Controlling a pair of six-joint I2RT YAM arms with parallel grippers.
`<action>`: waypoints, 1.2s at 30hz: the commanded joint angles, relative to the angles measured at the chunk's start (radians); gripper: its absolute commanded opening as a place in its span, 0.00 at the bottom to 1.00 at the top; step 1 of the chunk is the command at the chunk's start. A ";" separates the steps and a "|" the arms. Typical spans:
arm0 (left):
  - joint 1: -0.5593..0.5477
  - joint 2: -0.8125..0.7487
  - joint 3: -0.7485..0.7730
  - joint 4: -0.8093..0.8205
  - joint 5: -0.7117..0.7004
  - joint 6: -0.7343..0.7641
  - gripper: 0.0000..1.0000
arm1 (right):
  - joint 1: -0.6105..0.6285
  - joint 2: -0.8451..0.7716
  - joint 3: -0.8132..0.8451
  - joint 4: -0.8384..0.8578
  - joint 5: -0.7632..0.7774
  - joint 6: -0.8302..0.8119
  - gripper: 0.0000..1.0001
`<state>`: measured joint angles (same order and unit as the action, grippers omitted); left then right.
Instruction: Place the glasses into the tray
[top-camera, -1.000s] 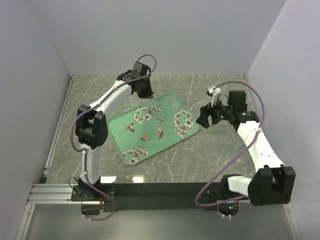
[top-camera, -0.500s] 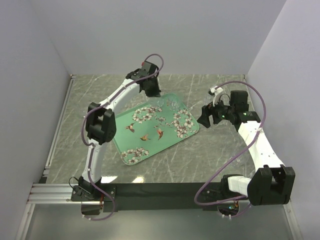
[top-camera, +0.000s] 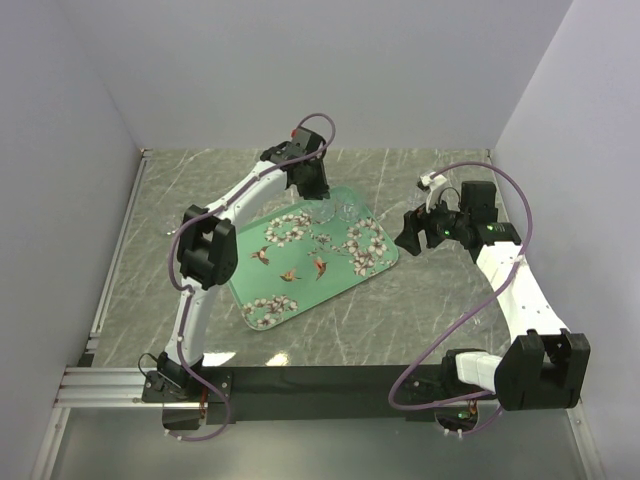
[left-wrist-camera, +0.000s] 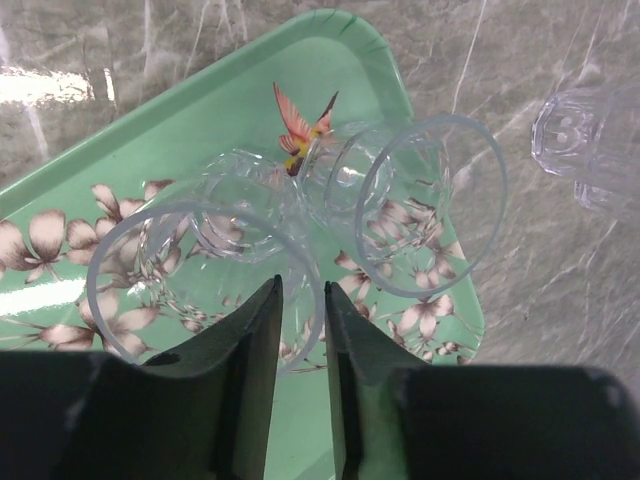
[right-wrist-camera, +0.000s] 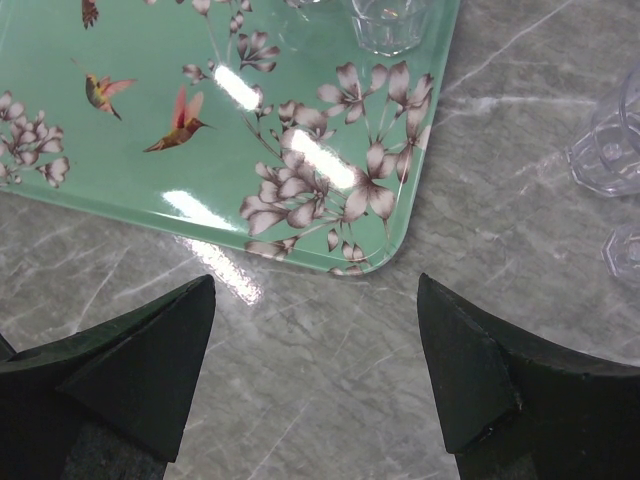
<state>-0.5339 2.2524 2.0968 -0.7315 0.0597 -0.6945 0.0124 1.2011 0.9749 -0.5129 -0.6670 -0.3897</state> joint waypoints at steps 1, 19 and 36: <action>-0.014 -0.007 0.046 0.015 0.014 0.001 0.30 | -0.009 0.003 0.025 0.022 -0.014 -0.006 0.88; -0.017 -0.279 -0.133 0.119 -0.043 0.039 0.71 | -0.071 0.041 0.130 -0.010 -0.009 0.035 0.88; -0.017 -0.898 -0.703 0.161 -0.499 0.127 0.92 | -0.072 0.486 0.616 -0.208 0.282 0.333 0.83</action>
<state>-0.5465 1.4540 1.4631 -0.5892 -0.2848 -0.5941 -0.0536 1.6234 1.4929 -0.6331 -0.4862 -0.1066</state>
